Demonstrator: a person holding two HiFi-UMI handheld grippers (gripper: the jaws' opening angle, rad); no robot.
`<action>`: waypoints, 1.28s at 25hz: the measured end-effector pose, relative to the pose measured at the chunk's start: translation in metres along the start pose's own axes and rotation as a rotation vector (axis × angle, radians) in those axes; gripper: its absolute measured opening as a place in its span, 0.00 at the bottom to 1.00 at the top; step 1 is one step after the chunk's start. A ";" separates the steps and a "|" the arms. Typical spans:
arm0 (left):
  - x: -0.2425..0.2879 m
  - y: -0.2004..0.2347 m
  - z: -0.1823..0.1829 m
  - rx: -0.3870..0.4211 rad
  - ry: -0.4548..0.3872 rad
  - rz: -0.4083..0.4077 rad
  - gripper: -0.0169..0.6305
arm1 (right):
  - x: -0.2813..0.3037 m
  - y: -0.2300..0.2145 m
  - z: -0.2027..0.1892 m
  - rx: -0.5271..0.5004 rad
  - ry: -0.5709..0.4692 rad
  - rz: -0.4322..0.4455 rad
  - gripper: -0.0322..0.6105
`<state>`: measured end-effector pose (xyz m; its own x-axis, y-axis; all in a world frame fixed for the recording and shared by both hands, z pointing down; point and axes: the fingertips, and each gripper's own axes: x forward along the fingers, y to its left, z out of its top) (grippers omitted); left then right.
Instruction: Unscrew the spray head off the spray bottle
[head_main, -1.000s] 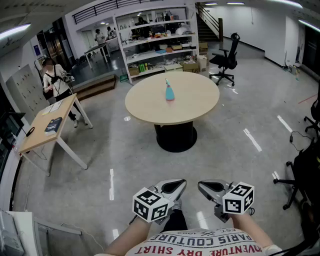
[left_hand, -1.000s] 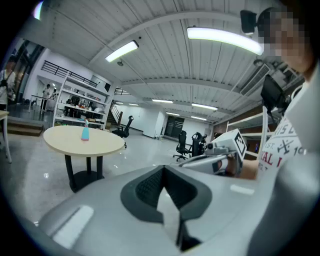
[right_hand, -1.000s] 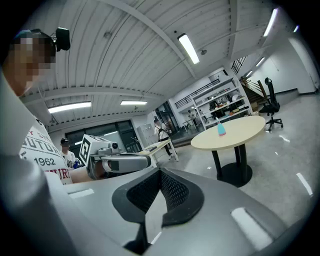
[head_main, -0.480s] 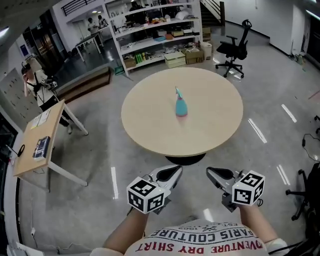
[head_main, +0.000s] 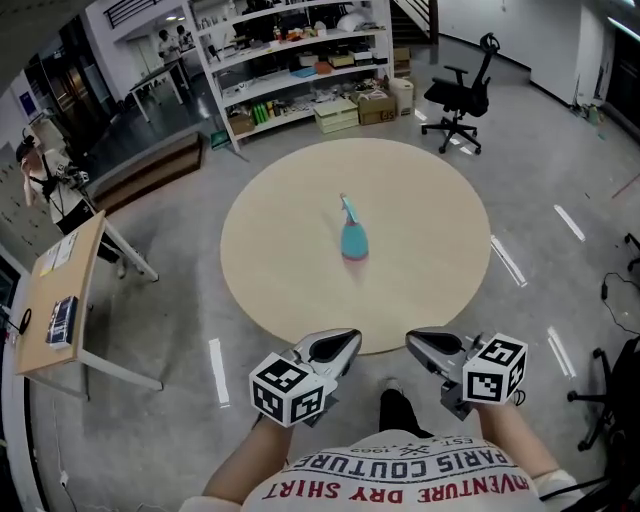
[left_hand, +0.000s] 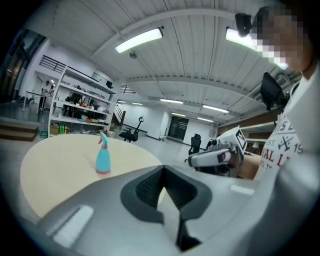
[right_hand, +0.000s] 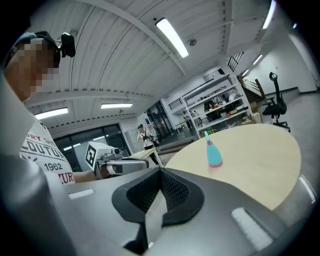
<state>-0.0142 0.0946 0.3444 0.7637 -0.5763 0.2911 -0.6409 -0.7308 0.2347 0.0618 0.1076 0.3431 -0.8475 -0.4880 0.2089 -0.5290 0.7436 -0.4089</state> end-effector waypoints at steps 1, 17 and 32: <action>0.013 0.016 0.001 -0.010 0.004 0.009 0.03 | 0.011 -0.016 0.002 0.017 0.011 0.017 0.05; 0.144 0.200 0.066 0.012 0.057 0.135 0.03 | 0.142 -0.197 0.114 -0.056 0.067 0.060 0.05; 0.246 0.280 -0.023 0.140 0.080 0.119 0.66 | 0.173 -0.248 0.058 0.081 0.113 -0.073 0.05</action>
<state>-0.0080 -0.2437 0.5026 0.6713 -0.6347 0.3827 -0.7048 -0.7065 0.0646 0.0490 -0.1877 0.4287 -0.8086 -0.4817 0.3378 -0.5884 0.6662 -0.4582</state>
